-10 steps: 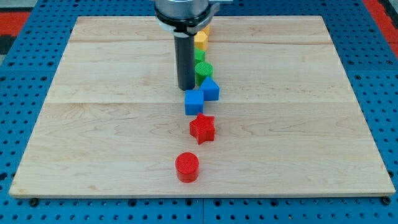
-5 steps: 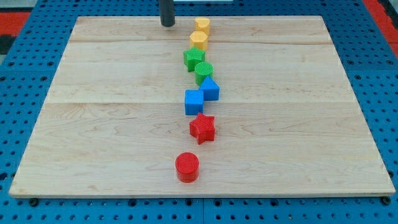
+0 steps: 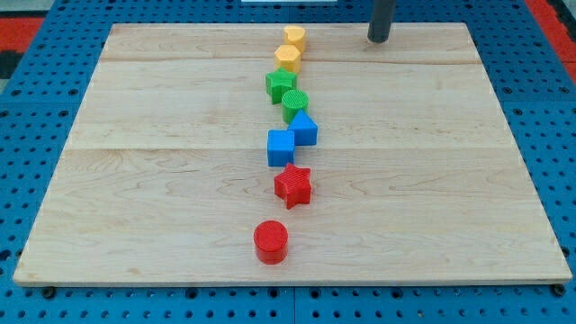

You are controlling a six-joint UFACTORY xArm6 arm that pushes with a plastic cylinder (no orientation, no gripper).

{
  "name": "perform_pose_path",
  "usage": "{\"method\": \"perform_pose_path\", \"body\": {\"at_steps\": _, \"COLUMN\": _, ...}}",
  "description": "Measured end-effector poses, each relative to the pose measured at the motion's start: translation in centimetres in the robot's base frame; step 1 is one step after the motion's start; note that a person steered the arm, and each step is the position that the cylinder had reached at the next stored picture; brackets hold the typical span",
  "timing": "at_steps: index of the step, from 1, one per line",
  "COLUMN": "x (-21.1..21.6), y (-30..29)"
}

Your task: Keep arm on bottom right of green circle

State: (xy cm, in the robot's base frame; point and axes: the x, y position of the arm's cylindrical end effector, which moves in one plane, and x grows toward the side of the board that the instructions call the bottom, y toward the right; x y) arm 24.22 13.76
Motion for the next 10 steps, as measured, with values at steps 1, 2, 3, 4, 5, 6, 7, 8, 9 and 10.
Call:
{"method": "perform_pose_path", "body": {"at_steps": 1, "x": 4.3, "y": 0.0}}
{"method": "perform_pose_path", "body": {"at_steps": 2, "x": 8.3, "y": -0.1}}
{"method": "perform_pose_path", "body": {"at_steps": 3, "x": 10.1, "y": -2.4}}
{"method": "perform_pose_path", "body": {"at_steps": 4, "x": 10.5, "y": -5.6}}
{"method": "perform_pose_path", "body": {"at_steps": 5, "x": 11.0, "y": -8.0}}
{"method": "perform_pose_path", "body": {"at_steps": 6, "x": 12.6, "y": -8.0}}
{"method": "perform_pose_path", "body": {"at_steps": 7, "x": 14.3, "y": -9.0}}
{"method": "perform_pose_path", "body": {"at_steps": 8, "x": 14.3, "y": -9.2}}
{"method": "perform_pose_path", "body": {"at_steps": 9, "x": 14.3, "y": -9.2}}
{"method": "perform_pose_path", "body": {"at_steps": 10, "x": 14.3, "y": -10.9}}
